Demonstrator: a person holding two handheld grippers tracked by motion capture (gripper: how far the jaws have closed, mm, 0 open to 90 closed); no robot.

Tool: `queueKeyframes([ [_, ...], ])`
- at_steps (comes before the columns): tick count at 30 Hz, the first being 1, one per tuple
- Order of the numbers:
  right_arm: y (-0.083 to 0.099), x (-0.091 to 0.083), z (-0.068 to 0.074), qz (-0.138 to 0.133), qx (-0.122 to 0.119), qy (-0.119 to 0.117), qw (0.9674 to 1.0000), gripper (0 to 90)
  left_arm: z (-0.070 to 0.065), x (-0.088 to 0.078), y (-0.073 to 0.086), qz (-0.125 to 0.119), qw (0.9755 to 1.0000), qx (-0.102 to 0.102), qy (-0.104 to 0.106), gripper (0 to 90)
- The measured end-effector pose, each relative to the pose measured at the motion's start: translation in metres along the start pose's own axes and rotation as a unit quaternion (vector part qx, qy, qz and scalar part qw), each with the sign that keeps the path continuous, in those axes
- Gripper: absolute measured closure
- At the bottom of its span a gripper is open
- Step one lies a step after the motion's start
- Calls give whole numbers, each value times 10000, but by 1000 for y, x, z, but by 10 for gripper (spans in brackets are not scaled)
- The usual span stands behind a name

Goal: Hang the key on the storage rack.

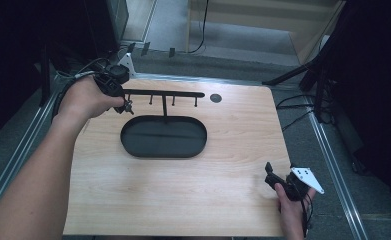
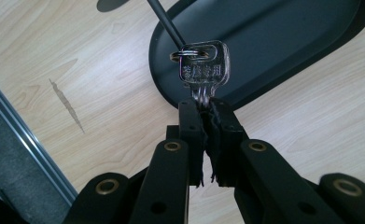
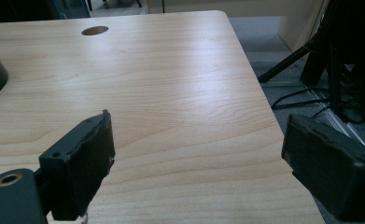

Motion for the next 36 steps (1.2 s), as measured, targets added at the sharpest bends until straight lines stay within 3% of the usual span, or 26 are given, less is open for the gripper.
queueKeyframes([
  [4, 0, 0, 0, -5, 6, 3, 10000, 95, 2, 1, 0, 104, 9999, -16, -73, 856],
  [20, 0, 0, 0, -7, 4, 7, 10000, 96, 5, 1, -10, -107, 9998, -121, -74, 855],
  [26, 0, 0, 0, -2, 5, -2, 10000, 96, 10, 1, -12, -333, 9986, -260, -327, 838],
  [28, 0, 0, 0, 3, 10, -3, 10000, 96, 14, -2, -12, -425, 9972, -320, -527, 719],
  [30, 0, 0, 0, 5, 8, -4, 10000, 96, 16, -4, -11, -463, 9964, -359, -619, 686],
  [36, 0, 0, 0, -15, -21, -3, 10000, 96, 20, -6, -4, -484, 9960, -402, -635, 700],
])
Point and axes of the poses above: each handheld gripper's, and its own axes: x roughly forward along the jaws, y roughly out of its underside, z roughly to its left, the point moved 5 cm from there along x, roughly forward along the jaws, and after that the axes turned 13 degrees about y, right-handed, at the moved point
